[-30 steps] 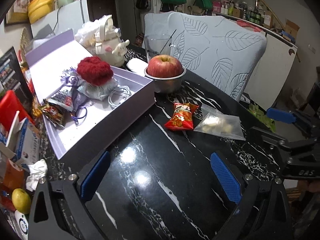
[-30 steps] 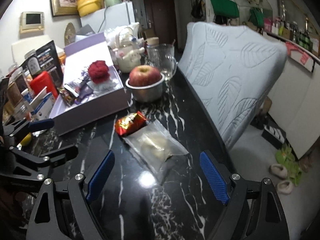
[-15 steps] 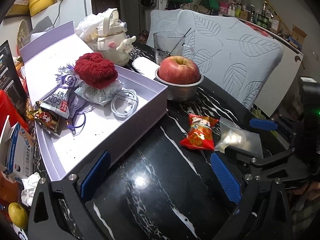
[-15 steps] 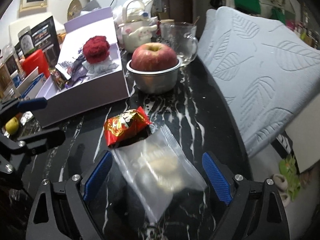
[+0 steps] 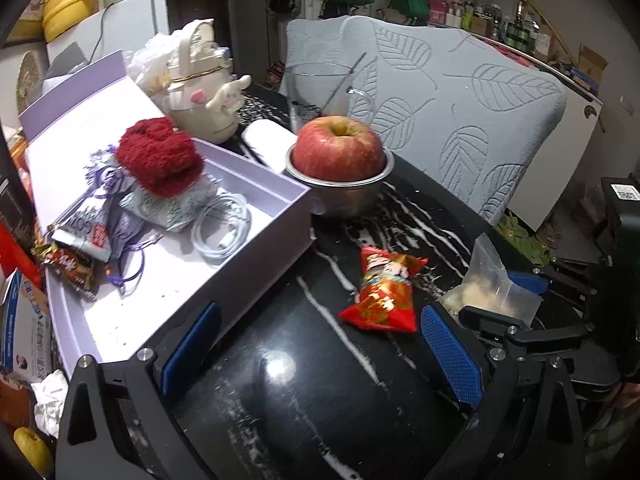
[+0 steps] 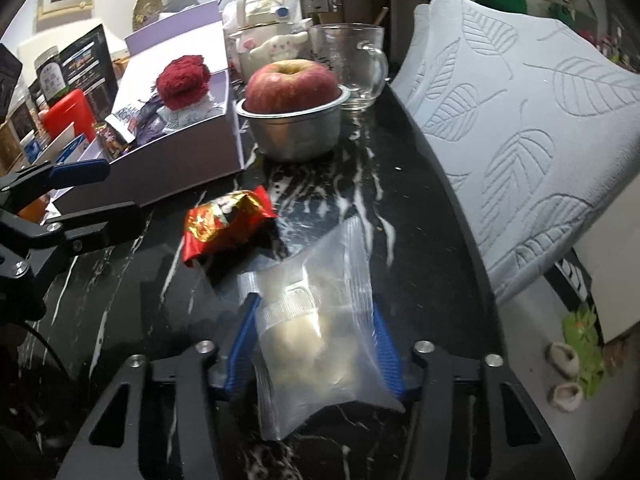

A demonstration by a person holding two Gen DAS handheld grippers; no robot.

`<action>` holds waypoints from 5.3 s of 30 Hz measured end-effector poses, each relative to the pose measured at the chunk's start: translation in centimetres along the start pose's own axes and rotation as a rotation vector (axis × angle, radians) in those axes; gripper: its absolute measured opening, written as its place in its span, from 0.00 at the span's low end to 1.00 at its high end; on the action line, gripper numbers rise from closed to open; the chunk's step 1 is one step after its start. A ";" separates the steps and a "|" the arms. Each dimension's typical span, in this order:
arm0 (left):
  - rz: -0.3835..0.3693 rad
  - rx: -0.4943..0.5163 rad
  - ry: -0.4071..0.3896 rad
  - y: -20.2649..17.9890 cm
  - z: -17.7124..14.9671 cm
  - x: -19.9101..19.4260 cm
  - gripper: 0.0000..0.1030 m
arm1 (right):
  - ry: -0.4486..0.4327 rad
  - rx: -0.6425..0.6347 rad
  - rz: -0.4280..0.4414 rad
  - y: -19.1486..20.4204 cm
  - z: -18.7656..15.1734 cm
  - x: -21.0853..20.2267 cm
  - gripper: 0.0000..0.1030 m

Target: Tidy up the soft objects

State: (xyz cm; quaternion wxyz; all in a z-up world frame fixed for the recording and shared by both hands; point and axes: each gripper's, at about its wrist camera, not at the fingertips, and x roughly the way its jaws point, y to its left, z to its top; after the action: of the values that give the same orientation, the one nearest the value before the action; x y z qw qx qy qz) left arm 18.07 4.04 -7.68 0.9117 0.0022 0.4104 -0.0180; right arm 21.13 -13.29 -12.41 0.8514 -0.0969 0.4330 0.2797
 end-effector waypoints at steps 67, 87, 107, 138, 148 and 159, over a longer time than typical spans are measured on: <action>-0.067 0.019 0.066 -2.6 -9.8 -8.7 0.34 | -0.076 0.119 0.154 6.2 -8.7 -9.7 0.42; 0.043 -0.127 -0.003 4.6 -11.5 -13.5 0.34 | -0.079 0.012 0.320 13.9 -5.6 -8.2 0.42; 0.082 -0.154 -0.114 9.2 -7.6 -15.4 0.34 | -0.206 -0.107 0.307 16.9 2.8 -10.0 0.42; 0.043 -0.197 0.021 11.6 -6.7 -8.3 0.40 | -0.125 -0.040 0.289 15.2 3.4 -5.7 0.42; 0.122 -0.204 0.076 11.6 -9.3 -5.9 0.78 | -0.062 0.005 0.261 14.4 0.2 -5.1 0.42; 0.111 -0.159 0.151 10.8 -10.6 -3.0 0.78 | -0.006 0.049 0.249 13.9 -1.9 -4.0 0.42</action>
State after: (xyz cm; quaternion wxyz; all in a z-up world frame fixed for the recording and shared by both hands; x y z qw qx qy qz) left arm 8.54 15.16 -12.54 0.8752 -0.0462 0.4771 0.0651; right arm 10.13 -4.22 -9.33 0.8135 -0.0208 0.4457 0.3730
